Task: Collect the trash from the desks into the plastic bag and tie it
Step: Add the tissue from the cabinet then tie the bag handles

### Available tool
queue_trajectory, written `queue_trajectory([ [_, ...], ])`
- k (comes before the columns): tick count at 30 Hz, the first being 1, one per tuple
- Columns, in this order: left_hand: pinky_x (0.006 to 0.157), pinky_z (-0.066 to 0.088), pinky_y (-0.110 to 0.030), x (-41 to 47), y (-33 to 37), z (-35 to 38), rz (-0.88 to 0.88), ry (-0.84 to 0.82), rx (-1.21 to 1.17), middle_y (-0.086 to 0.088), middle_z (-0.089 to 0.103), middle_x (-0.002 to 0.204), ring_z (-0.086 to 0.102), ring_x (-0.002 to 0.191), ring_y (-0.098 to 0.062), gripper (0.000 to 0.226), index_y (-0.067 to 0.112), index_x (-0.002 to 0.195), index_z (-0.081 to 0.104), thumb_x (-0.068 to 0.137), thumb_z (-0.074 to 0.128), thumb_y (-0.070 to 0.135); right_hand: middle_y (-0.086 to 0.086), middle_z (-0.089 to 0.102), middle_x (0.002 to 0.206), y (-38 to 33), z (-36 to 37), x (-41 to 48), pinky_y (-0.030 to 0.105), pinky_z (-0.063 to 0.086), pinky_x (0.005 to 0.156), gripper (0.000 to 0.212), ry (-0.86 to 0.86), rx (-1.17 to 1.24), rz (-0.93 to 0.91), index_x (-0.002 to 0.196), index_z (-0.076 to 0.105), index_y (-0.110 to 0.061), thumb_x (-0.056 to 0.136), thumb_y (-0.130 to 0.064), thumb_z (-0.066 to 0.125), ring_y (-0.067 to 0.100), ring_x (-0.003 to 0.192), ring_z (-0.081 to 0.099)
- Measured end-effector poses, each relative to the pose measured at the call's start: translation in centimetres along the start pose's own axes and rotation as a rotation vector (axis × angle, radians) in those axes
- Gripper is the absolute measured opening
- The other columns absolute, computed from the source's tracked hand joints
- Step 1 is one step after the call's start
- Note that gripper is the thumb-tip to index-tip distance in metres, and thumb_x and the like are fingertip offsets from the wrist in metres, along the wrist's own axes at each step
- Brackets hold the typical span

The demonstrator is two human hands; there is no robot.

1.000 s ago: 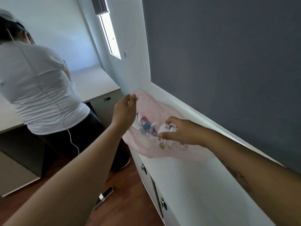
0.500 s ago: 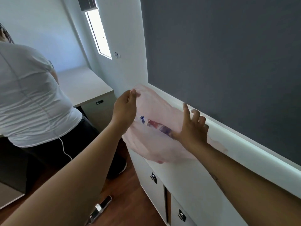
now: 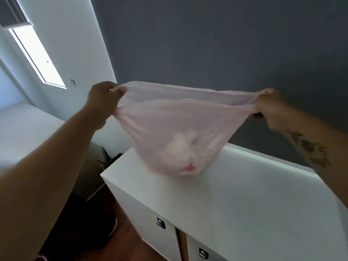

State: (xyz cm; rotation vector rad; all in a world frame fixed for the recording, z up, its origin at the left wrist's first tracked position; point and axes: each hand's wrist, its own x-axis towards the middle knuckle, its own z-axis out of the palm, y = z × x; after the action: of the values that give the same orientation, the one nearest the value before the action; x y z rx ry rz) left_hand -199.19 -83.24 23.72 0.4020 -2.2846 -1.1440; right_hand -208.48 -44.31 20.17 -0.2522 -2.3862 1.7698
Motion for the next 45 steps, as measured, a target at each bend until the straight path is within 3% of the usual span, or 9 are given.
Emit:
queue_trajectory([
  [5,0.095,0.054,-0.042,-1.1,2.8,0.5,-0.050,-0.677,0.023,-0.016,0.070,0.110,0.066,0.095,-0.024,0.046,0.009,0.110,0.069,0.068,0.084,0.021,0.003,0.064,0.083,-1.8,-8.3,-0.6,0.023,0.050,0.052,0.028,-0.147,0.194,0.043,0.086,0.067,-0.016,0.089,0.004,0.047,0.014,0.070,0.057],
  [8,0.086,0.052,-0.027,-2.1,3.7,3.2,-0.066,-0.840,-0.048,-0.010,0.072,0.113,0.067,0.095,-0.015,0.048,0.011,0.114,0.069,0.068,0.080,0.021,0.003,0.066,0.090,-0.3,-11.3,-0.9,0.027,0.050,0.058,0.025,-0.083,0.191,0.081,0.097,0.067,-0.017,0.094,-0.006,0.045,0.014,0.070,0.059],
  [12,0.099,0.049,-0.039,-3.0,4.2,6.8,0.034,-0.984,-0.031,-0.008,0.071,0.115,0.064,0.108,-0.027,0.053,0.017,0.120,0.066,0.070,0.082,0.018,0.008,0.071,0.106,2.5,-12.7,-1.8,0.038,0.059,0.078,0.028,0.104,0.430,0.184,0.110,0.067,-0.014,0.094,-0.013,0.043,0.025,0.092,0.069],
  [17,0.057,0.045,-0.016,-2.3,4.4,11.6,0.364,-0.897,0.192,0.011,0.064,0.068,0.053,0.058,-0.007,0.005,0.027,0.088,0.073,0.087,0.074,0.023,0.010,0.062,0.110,4.5,-11.7,-3.3,0.042,0.057,0.079,0.038,0.341,0.526,0.365,0.126,0.054,-0.013,0.093,-0.025,0.038,0.028,0.090,0.063],
  [22,0.080,0.050,-0.035,-0.1,2.7,16.1,-0.004,-0.849,-0.521,-0.003,0.066,0.082,0.059,0.079,-0.019,0.020,0.014,0.096,0.067,0.102,0.048,0.017,-0.006,0.043,0.052,5.0,-10.1,-4.6,0.020,0.043,0.044,0.031,0.172,0.818,0.179,0.059,0.048,-0.020,0.089,-0.020,0.049,0.012,0.052,0.040],
  [27,0.086,0.054,-0.041,-2.1,3.3,21.0,-0.513,-0.738,-1.069,-0.011,0.072,0.102,0.068,0.093,-0.026,0.034,0.008,0.108,0.066,0.102,0.043,0.031,0.003,0.063,0.066,5.9,-6.5,-5.6,0.026,0.053,0.053,0.009,0.328,0.683,0.096,0.087,0.061,-0.008,0.092,-0.015,0.061,0.012,0.056,0.063],
  [34,0.070,0.059,-0.040,-3.3,3.7,23.0,-0.428,-0.930,-1.104,-0.017,0.073,0.105,0.072,0.094,-0.031,0.039,0.000,0.114,0.067,0.099,0.043,0.028,0.003,0.073,0.101,7.8,-5.3,-5.5,0.050,0.052,0.093,0.044,0.524,0.827,0.270,0.123,0.054,-0.017,0.100,-0.050,0.036,0.026,0.098,0.068],
  [40,0.067,0.060,-0.031,-4.2,3.0,24.5,-0.371,-0.864,-1.063,-0.009,0.073,0.108,0.073,0.092,-0.019,0.035,0.011,0.114,0.065,0.106,0.038,0.032,0.002,0.053,0.067,7.5,-5.8,-5.4,0.030,0.056,0.057,0.033,0.639,1.115,0.337,0.085,0.055,-0.014,0.099,-0.042,0.046,0.016,0.054,0.054],
  [45,0.076,0.056,-0.027,-4.2,4.2,25.1,-0.552,-0.728,-1.156,-0.004,0.074,0.090,0.072,0.082,-0.014,0.036,0.010,0.097,0.067,0.106,0.038,0.030,0.005,0.060,0.080,7.8,-6.8,-5.4,0.031,0.056,0.061,0.032,0.455,0.833,0.261,0.114,0.062,-0.010,0.094,-0.035,0.060,0.017,0.064,0.062],
])
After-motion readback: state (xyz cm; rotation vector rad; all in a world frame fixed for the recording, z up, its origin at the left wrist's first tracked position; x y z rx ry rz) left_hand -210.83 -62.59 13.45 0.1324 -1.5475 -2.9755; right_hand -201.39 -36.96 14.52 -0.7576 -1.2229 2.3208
